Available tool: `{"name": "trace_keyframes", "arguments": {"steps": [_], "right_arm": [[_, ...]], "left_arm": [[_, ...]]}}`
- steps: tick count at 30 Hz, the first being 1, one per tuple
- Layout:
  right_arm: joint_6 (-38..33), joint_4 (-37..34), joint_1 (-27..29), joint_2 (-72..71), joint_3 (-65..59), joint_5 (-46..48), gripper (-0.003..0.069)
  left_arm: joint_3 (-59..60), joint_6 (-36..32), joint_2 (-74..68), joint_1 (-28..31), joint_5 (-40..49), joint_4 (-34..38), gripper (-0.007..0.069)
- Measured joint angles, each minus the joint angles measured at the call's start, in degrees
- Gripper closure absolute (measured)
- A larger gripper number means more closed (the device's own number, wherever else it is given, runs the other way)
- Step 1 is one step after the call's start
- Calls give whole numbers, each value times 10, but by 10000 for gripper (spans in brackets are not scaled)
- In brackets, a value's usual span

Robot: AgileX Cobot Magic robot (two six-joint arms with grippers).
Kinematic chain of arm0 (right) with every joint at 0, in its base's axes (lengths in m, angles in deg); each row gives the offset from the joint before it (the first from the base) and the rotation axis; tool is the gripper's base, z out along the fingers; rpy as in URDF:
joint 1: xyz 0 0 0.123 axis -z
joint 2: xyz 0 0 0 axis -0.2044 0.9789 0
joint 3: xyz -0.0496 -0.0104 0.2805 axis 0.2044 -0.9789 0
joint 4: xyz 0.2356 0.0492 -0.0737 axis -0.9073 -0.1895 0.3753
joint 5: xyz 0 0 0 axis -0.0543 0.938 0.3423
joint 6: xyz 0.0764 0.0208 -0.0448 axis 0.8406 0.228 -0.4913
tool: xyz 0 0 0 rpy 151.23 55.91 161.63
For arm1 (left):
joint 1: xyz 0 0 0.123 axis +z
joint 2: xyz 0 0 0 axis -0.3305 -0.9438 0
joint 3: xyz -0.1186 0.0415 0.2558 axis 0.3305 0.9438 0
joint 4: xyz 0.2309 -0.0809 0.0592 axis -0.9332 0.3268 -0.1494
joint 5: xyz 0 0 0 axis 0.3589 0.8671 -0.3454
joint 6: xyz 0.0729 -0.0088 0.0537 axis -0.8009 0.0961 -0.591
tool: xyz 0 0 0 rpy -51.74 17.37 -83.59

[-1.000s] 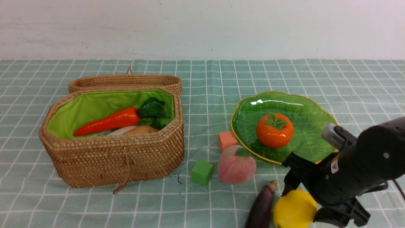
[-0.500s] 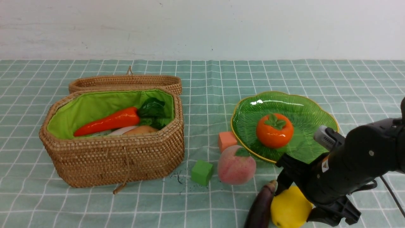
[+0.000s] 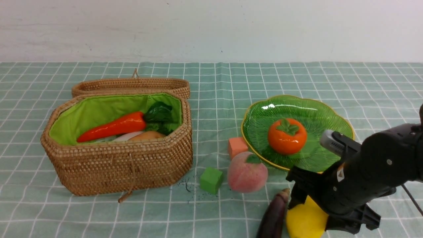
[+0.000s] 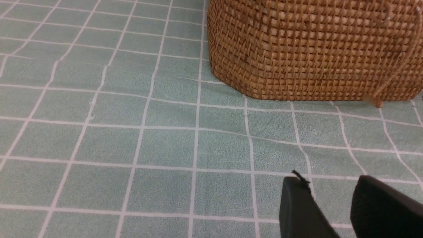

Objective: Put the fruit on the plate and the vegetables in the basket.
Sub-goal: Use the right arm to grab a lemon and put it into the right plate

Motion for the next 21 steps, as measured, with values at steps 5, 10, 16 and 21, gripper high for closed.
{"name": "trace_keyframes", "arguments": {"steps": [5, 10, 16, 21], "right_arm": [[-1, 65, 0, -38, -3, 29, 81], [-10, 157, 0, -69, 41, 67, 81], [-15, 253, 35, -46, 167, 88, 81], [-59, 254, 94, 29, 277, 88, 81]], "left_arm": [[0, 0, 0, 0, 0, 0, 389], [0, 0, 0, 0, 0, 0, 389], [0, 0, 0, 0, 0, 0, 387], [0, 0, 0, 0, 0, 0, 387]]}}
